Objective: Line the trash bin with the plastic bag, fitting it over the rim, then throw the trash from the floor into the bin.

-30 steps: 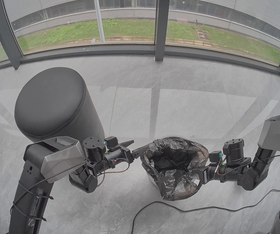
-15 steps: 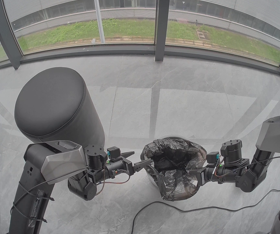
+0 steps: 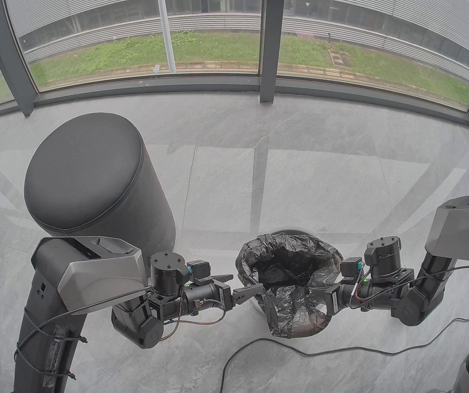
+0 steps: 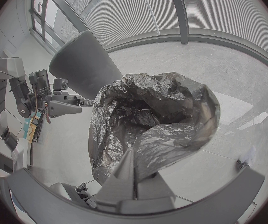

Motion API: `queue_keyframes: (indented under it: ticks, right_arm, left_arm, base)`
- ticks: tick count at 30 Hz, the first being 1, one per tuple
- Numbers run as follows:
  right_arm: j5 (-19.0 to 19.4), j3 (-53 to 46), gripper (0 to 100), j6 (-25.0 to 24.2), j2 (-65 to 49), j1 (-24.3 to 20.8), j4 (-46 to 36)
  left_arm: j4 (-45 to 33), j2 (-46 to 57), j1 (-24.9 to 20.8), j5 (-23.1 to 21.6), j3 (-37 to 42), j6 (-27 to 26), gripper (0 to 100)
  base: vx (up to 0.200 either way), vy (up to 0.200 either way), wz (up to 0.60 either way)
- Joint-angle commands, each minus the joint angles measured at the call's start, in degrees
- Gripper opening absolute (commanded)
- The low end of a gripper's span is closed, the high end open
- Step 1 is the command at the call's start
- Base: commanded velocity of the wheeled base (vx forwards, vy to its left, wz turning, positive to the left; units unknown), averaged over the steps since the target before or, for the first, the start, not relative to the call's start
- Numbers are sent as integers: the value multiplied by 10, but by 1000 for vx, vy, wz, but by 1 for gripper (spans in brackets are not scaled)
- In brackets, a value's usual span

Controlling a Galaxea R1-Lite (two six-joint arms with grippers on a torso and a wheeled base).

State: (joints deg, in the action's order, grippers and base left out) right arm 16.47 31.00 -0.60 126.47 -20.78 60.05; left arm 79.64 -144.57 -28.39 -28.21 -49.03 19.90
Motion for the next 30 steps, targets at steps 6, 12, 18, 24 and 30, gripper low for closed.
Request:
queue_keyframes:
  ticks: [6, 12, 18, 24, 30]
  right_arm:
    - [1, 0, 0, 1, 4, 0, 1]
    - [1, -1, 0, 1, 6, -3, 2]
    - [1, -1, 0, 1, 6, -3, 2]
    - [1, 0, 0, 1, 12, -3, 3]
    - [2, 0, 0, 1, 12, -3, 3]
  left_arm:
    - [-34, 49, -24, 27, -3, 139, 100]
    - [-69, 37, -31, 33, -19, 146, 100]
    - [-92, 32, -31, 32, -44, 152, 100]
    - [-116, 34, -34, 31, -48, 153, 0]
    - [-142, 32, -33, 26, -57, 151, 0]
  base:
    - [0, 0, 0]
    - [0, 0, 0]
    - [0, 0, 0]
    - [0, 0, 0]
    - [0, 0, 0]
